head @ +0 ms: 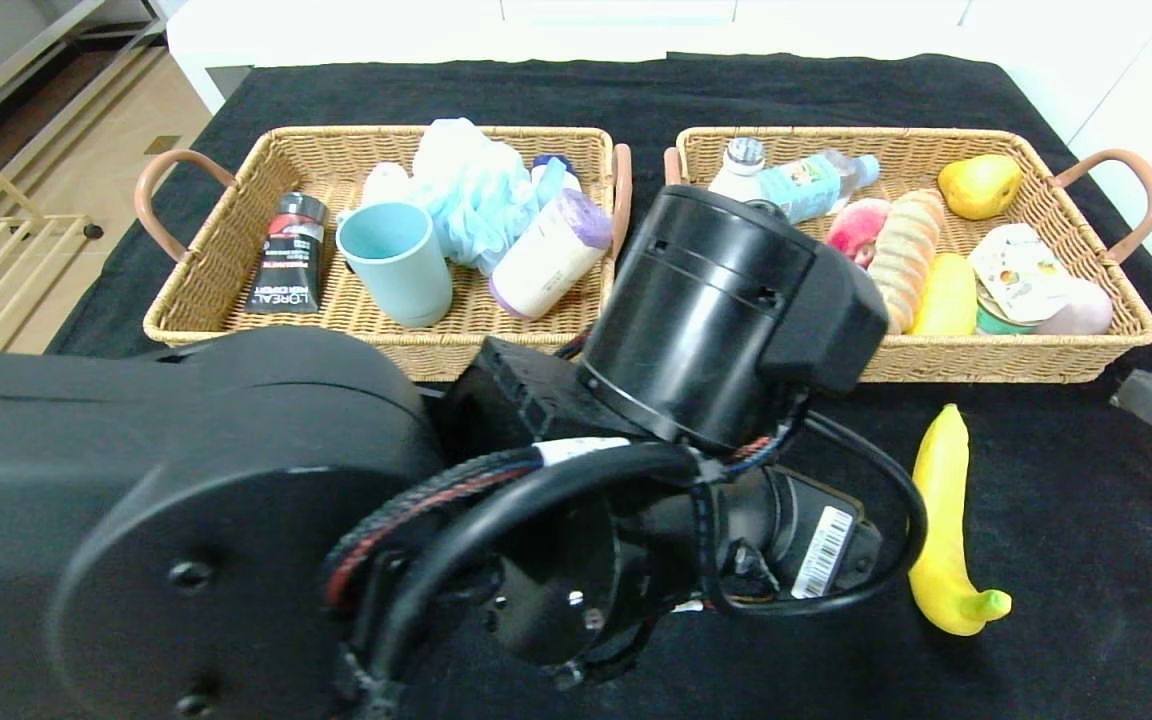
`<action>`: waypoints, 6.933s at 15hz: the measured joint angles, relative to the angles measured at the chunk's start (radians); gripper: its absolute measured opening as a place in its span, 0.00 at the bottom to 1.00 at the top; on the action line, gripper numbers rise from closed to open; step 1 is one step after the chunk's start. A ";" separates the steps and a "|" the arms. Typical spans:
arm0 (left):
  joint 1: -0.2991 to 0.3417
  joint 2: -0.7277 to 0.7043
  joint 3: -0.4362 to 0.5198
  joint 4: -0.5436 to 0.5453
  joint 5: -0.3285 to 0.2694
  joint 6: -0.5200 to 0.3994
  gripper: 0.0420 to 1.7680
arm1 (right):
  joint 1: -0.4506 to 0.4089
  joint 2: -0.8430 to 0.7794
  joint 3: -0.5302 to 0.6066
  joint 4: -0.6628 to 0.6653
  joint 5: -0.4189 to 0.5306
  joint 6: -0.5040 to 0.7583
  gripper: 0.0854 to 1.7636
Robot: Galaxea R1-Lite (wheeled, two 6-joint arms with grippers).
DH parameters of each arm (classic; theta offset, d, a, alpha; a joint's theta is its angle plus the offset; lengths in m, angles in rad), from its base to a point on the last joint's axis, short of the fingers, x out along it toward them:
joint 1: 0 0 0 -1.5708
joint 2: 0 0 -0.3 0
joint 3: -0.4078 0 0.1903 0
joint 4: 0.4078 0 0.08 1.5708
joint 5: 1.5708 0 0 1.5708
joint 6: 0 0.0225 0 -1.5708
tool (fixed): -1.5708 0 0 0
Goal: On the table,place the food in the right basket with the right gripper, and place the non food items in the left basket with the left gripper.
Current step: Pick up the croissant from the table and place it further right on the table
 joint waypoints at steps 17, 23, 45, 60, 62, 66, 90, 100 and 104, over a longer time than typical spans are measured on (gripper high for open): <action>0.395 -0.314 0.189 0.334 0.067 0.051 0.96 | 0.006 0.040 0.011 -0.001 0.000 -0.003 0.97; 0.522 -0.331 0.221 0.330 0.059 0.062 0.97 | 0.024 0.046 0.016 -0.001 -0.002 -0.003 0.97; 0.600 -0.223 0.326 0.183 -0.008 0.065 0.97 | 0.035 0.055 0.027 -0.003 -0.002 -0.017 0.97; 0.600 -0.195 0.336 0.180 -0.011 0.064 0.45 | 0.042 0.059 0.031 -0.003 -0.003 -0.018 0.97; 0.600 -0.193 0.338 0.179 -0.010 0.064 0.45 | 0.042 0.059 0.031 -0.003 -0.003 -0.019 0.97; 0.599 -0.202 0.334 0.185 -0.010 0.065 0.45 | 0.042 0.060 0.032 -0.003 -0.002 -0.018 0.97; 0.079 -0.024 0.008 0.079 -0.185 -0.130 0.45 | 0.055 0.051 0.037 -0.002 -0.003 -0.029 0.97; 0.051 0.143 -0.083 -0.011 -0.174 -0.127 0.45 | 0.057 0.065 0.038 -0.004 -0.005 -0.031 0.97; 0.054 0.166 -0.093 -0.020 -0.173 -0.127 0.45 | 0.057 0.055 0.037 -0.006 -0.004 -0.031 0.97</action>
